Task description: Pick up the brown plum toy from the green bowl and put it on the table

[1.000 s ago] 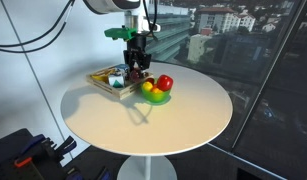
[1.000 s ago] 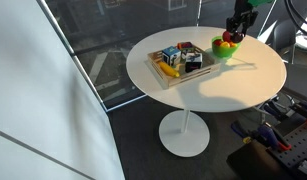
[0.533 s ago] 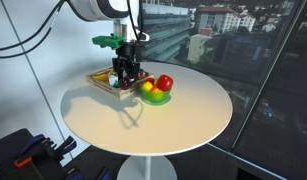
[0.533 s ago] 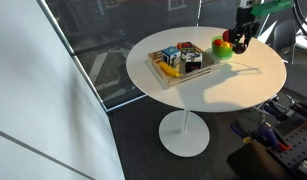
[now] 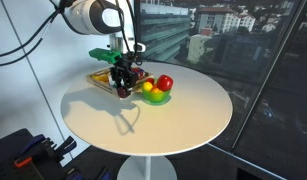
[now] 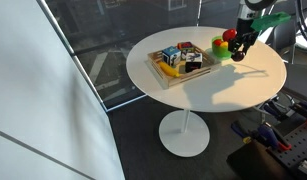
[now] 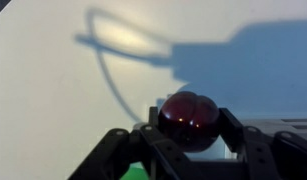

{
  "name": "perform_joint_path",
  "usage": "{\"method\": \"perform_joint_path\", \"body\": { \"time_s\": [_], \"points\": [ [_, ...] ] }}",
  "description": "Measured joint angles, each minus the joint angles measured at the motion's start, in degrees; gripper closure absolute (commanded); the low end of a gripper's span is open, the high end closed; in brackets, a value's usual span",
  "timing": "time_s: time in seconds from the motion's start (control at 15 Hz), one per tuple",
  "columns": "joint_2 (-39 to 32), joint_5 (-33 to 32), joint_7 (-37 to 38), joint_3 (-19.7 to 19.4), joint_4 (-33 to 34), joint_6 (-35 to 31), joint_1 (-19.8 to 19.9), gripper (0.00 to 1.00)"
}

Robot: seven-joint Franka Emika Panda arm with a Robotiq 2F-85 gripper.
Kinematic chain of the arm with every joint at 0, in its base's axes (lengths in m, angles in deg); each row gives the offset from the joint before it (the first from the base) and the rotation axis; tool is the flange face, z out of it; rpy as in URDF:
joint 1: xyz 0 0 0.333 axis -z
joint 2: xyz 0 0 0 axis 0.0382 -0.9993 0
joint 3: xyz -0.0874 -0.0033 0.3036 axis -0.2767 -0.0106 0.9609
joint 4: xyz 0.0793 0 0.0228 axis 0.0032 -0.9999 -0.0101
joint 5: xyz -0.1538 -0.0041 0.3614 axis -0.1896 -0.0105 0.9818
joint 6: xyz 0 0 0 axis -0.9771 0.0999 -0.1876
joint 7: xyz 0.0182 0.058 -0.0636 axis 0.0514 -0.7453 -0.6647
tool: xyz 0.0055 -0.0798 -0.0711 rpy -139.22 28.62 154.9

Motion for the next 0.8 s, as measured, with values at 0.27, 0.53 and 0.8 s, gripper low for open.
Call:
{"method": "perform_joint_path", "body": {
  "time_s": [0.27, 0.53, 0.8],
  "points": [
    [-0.8, 0.0, 0.0, 0.0, -1.3, -2.7, 0.1, 0.64],
    [-2.5, 0.0, 0.0, -0.1, -1.3, -3.3, 0.2, 0.64],
    [-4.1, 0.0, 0.1, -0.4, -1.3, -3.4, 0.3, 0.64]
  ]
}}
